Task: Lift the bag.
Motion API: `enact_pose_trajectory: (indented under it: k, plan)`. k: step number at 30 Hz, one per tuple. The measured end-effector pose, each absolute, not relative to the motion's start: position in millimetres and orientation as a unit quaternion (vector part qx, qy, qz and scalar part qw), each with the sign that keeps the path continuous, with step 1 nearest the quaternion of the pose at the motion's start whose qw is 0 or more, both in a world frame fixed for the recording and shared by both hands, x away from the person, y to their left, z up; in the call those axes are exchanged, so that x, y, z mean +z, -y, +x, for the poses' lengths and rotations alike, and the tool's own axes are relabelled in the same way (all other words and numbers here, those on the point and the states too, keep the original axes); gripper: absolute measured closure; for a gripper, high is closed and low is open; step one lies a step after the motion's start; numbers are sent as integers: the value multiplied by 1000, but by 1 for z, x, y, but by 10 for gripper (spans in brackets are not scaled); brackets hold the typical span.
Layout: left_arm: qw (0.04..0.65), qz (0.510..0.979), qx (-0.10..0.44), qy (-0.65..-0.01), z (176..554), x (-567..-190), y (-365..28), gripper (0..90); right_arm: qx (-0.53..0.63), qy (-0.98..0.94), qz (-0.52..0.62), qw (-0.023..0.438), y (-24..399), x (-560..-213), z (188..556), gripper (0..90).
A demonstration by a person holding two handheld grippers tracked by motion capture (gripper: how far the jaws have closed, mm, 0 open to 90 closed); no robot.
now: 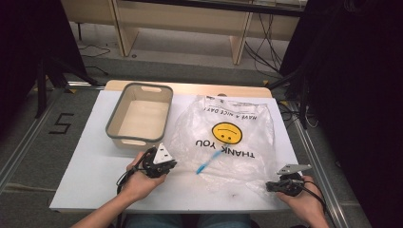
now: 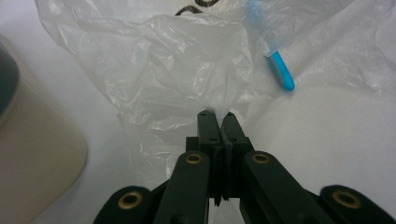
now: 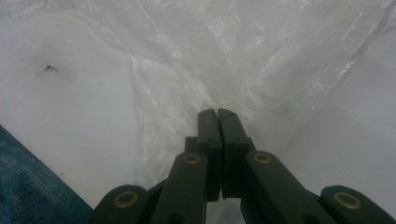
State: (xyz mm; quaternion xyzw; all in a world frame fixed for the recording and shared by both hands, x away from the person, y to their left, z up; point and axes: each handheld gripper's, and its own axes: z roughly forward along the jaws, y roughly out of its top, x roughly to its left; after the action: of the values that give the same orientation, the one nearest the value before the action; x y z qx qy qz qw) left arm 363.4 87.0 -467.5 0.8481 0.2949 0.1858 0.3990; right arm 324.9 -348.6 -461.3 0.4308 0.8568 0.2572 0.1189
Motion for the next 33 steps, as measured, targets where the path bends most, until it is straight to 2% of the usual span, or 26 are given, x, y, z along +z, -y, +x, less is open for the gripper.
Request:
enact_pose_trajectory:
  k: [16,33]
  plan:
    - [480,798,258,-257,360,-447,-89,893,299,-837,440,130,349,-455,324,900]
    - [506,779,265,-259,363,-438,-93,892,379,-796,450,142,352,-438,322,900]
